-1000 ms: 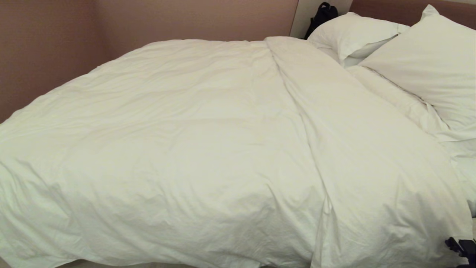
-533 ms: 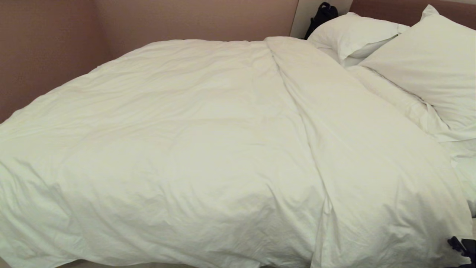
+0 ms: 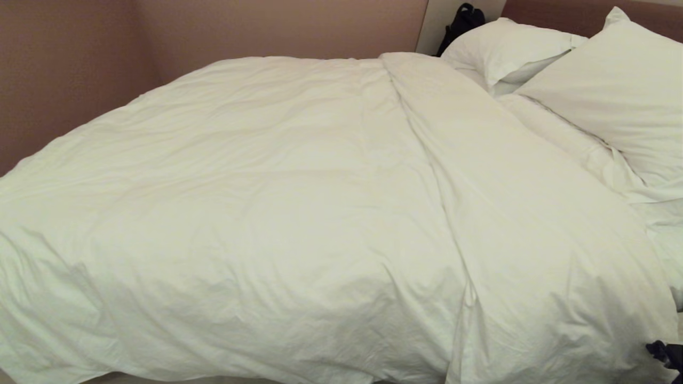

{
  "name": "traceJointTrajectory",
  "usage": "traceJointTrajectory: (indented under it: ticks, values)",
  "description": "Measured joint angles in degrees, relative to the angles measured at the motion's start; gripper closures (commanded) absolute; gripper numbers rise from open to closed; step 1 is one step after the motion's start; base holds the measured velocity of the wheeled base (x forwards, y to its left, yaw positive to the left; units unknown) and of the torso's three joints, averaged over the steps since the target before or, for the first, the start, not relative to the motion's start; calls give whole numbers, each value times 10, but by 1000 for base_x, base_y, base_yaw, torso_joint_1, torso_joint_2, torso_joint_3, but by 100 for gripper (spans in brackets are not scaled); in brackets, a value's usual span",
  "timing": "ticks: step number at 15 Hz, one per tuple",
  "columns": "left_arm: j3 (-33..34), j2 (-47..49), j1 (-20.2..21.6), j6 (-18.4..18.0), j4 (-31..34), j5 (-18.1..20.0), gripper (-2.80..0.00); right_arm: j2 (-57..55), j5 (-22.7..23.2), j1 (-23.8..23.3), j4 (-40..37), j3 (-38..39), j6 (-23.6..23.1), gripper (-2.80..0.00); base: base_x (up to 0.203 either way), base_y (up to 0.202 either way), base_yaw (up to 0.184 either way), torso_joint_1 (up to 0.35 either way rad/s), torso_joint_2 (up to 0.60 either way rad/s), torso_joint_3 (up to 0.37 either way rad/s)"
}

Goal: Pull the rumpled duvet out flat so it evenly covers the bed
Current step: Flatten the corners of the folded blanket

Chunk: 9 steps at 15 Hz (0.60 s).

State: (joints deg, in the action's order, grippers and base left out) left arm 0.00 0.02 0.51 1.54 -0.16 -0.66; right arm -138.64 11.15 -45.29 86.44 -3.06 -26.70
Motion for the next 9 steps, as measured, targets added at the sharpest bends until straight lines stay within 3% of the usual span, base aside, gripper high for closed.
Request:
traceJointTrajectory:
  ticks: [4, 9]
  values:
    - [0, 0, 0, 0, 0, 0, 0, -32, 75, -27, 0, -1, -41, -280, 0, 0, 0, 0, 0, 0]
    - [0, 0, 0, 0, 0, 0, 0, -60, 135, -39, 1, -4, -84, -280, 0, 0, 0, 0, 0, 0]
